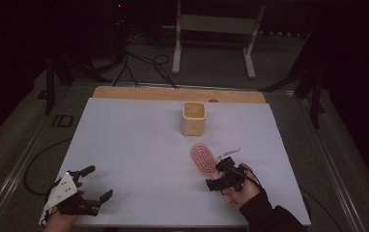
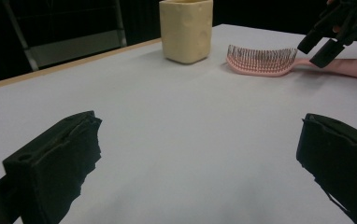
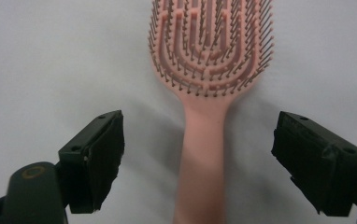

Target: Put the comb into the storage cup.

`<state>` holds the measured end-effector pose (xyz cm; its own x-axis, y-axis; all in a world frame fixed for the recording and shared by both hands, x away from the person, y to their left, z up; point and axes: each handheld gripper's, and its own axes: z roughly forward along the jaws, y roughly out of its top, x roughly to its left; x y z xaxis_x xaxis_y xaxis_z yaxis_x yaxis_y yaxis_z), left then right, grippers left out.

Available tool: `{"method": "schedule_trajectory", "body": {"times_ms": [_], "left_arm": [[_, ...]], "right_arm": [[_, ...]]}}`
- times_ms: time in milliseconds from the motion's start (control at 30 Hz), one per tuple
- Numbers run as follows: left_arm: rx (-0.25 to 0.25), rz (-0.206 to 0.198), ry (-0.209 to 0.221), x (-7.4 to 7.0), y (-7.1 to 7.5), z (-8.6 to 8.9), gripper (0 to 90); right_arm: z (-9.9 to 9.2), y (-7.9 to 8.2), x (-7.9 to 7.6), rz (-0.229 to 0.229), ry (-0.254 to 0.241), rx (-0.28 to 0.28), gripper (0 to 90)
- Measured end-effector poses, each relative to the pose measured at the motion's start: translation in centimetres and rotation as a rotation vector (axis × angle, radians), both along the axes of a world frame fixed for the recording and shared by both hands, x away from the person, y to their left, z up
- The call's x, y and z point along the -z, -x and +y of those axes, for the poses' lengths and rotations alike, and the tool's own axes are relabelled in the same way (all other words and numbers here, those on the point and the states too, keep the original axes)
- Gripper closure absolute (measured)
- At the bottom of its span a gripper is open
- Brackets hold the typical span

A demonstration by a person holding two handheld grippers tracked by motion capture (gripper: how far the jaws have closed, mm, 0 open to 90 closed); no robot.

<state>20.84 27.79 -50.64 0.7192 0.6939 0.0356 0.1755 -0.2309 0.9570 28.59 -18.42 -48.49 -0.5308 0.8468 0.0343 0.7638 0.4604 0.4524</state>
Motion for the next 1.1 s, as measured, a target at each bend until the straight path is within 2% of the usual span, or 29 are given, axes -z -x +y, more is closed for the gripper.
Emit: {"method": "schedule_trajectory", "body": {"times_ms": [200,333,633,700,933,1100], "left_arm": [[0.001,-0.001,0.0,0.0,0.0,0.0,0.0],[0.0,-0.001,0.0,0.0,0.0,0.0,0.0],[0.002,-0.001,0.003,0.0,0.1,0.0,0.0],[0.002,-0.004,0.002,-0.1,0.1,0.0,0.0],[0.005,-0.007,0.002,-0.1,0.1,0.0,0.0],[0.005,-0.005,0.0,-0.1,0.1,0.0,0.0]], "right_arm": [[0.0,-0.5,0.1,0.044,0.013,0.013,33.3],[0.0,-0.8,0.3,0.05,0.022,0.028,42.0],[0.4,-1.4,0.6,0.089,0.051,0.024,51.5],[0.5,-1.5,0.6,0.103,0.054,0.019,56.2],[0.7,-2.2,0.7,0.148,0.072,0.019,62.4],[0.9,-2.5,0.7,0.161,0.088,0.006,63.5]]}}
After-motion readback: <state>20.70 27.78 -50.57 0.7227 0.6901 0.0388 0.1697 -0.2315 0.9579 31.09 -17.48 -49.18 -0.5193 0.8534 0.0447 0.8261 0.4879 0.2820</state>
